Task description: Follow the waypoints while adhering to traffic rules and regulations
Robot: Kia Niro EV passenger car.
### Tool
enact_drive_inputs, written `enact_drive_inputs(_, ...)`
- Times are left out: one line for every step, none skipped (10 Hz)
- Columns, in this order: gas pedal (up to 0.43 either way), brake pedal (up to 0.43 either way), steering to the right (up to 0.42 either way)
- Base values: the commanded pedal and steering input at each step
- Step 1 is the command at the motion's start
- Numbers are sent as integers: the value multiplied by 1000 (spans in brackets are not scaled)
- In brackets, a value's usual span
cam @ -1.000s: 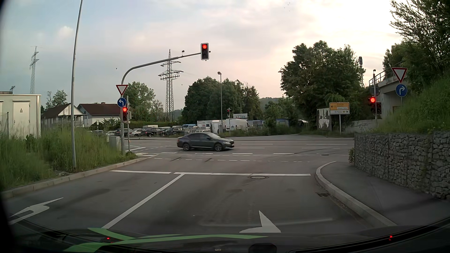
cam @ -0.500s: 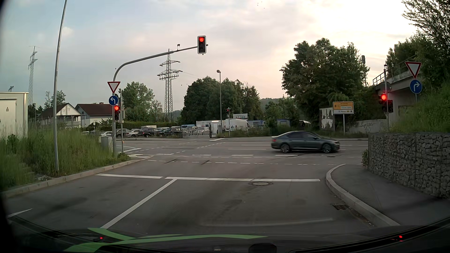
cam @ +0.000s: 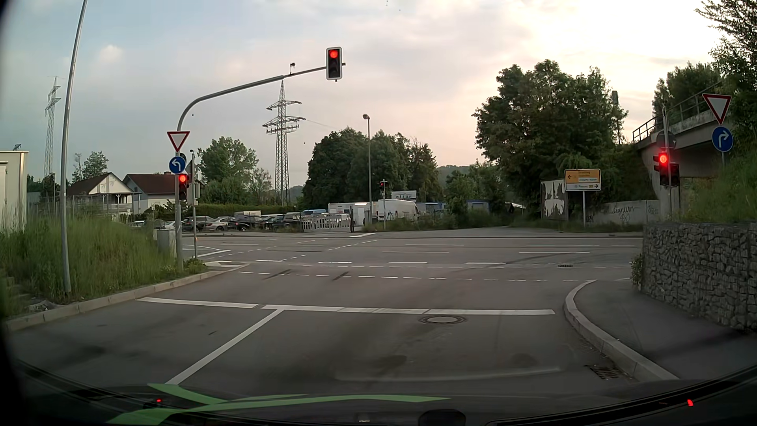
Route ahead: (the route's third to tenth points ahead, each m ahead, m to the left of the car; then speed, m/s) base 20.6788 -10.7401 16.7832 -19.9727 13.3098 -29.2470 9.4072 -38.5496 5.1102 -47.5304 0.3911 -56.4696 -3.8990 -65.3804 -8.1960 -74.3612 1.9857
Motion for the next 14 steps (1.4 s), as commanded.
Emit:
enact_drive_inputs(0,177,8)
enact_drive_inputs(0,177,10)
enact_drive_inputs(0,177,14)
enact_drive_inputs(0,177,16)
enact_drive_inputs(0,171,18)
enact_drive_inputs(0,171,20)
enact_drive_inputs(0,152,21)
enact_drive_inputs(0,140,23)
enact_drive_inputs(0,146,26)
enact_drive_inputs(0,140,29)
enact_drive_inputs(0,146,35)
enact_drive_inputs(0,128,39)
enact_drive_inputs(0,116,42)
enact_drive_inputs(0,110,45)
